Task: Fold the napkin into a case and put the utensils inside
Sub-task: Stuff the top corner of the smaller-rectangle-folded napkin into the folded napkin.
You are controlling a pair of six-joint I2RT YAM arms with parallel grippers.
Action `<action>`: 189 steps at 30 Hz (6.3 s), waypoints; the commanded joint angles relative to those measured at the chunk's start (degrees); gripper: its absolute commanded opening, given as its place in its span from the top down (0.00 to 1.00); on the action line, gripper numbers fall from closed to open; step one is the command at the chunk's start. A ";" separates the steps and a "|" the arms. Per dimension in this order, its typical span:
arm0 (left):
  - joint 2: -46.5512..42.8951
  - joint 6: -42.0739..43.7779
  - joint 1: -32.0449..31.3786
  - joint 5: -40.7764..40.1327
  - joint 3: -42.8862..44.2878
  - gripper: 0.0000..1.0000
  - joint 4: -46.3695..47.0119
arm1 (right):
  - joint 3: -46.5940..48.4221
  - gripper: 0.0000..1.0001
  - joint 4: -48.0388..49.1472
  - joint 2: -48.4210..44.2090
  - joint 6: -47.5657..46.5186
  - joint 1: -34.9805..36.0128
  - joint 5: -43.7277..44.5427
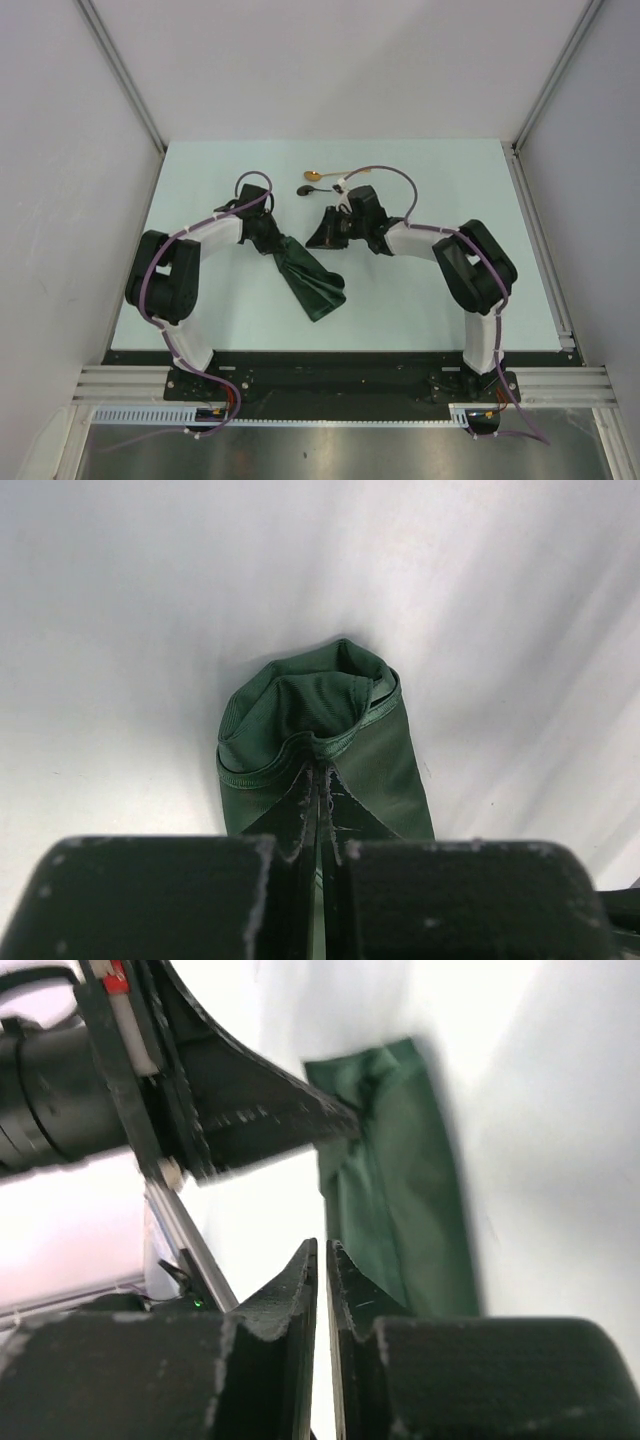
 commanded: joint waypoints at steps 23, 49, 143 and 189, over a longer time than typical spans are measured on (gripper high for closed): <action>-0.55 0.26 0.34 1.37 0.12 0.97 1.21 | -16.08 0.86 -5.37 -11.15 -6.66 3.30 4.42; -17.34 1.93 -3.44 7.26 -11.83 0.49 -5.82 | -15.82 0.87 1.48 -7.45 2.56 8.74 6.88; 1.30 8.87 0.25 -12.42 7.24 1.00 -14.52 | -19.42 0.77 1.75 -7.63 -1.21 13.58 6.09; 4.63 11.59 -0.71 -10.67 14.27 0.82 -18.47 | 18.72 0.94 -5.11 16.36 -2.97 5.15 3.89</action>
